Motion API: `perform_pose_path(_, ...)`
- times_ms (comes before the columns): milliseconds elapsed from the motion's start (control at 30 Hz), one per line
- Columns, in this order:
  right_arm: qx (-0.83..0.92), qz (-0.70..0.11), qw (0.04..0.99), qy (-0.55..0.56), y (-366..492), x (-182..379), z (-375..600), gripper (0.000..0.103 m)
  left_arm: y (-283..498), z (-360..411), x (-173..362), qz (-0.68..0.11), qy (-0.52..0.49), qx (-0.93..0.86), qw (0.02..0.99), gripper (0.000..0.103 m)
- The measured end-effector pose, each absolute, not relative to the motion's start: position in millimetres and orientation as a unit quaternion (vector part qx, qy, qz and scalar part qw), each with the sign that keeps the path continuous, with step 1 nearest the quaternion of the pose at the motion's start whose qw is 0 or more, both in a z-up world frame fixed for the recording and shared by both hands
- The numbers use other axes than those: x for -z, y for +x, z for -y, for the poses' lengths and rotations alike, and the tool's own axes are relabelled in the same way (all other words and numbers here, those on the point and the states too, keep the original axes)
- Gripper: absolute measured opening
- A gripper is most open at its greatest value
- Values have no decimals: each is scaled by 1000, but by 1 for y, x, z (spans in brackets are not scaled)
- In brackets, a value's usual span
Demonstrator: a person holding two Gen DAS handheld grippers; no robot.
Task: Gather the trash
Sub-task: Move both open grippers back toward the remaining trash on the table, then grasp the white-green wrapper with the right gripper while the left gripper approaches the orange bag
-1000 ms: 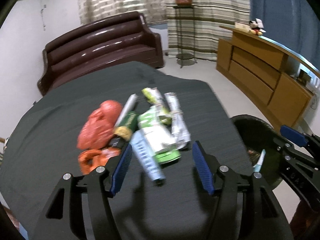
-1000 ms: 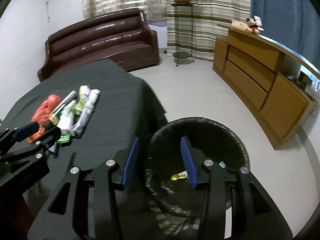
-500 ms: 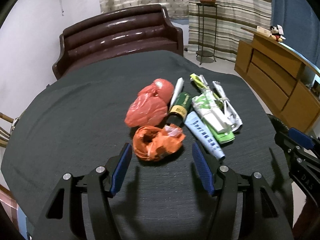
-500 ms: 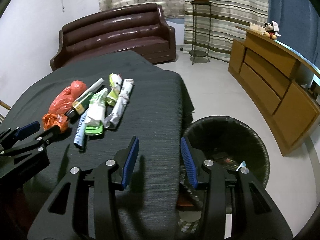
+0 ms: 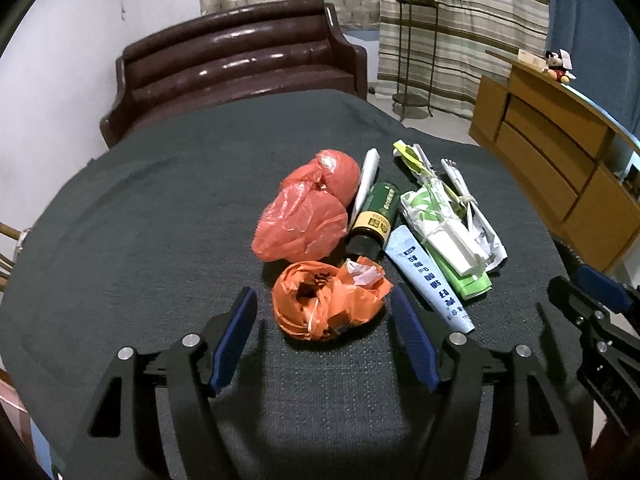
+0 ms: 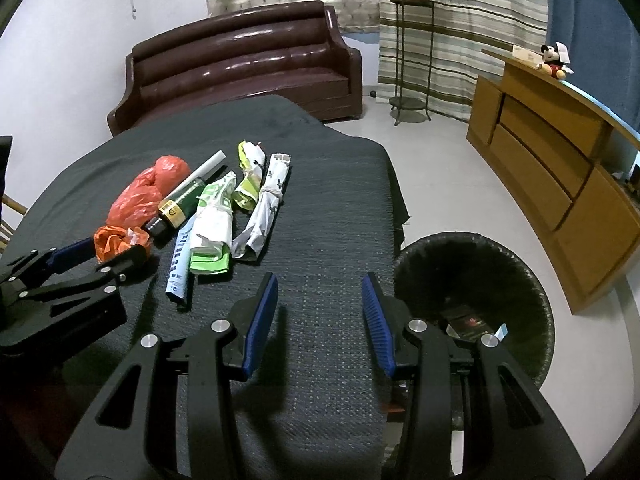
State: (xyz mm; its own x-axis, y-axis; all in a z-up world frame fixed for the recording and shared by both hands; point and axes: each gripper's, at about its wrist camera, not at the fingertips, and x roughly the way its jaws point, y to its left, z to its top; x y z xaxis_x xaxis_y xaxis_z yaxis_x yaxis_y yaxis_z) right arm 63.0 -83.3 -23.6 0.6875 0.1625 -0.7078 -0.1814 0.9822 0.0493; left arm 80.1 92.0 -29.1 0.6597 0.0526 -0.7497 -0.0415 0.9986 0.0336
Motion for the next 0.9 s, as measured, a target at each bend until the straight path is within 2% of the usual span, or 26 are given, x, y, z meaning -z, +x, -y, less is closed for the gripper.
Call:
perform_pose_path(67, -95, -387, 917, -11, 65, 24, 84, 43, 82, -93, 30, -417, 4, -17, 909, 67)
perform_pose_path(167, -97, -389, 916, -10, 68, 26, 80, 43, 83, -94, 32, -423, 4, -8, 906, 57)
perform_pose_path(300, -99, -390, 916, -11, 70, 27, 78, 43, 81, -93, 31, -421, 4, -2, 907, 54)
perform_pose_path(900, -124, -384, 915, -34, 69, 21, 47, 43, 62, -124, 17, -407, -17, -17, 913, 53)
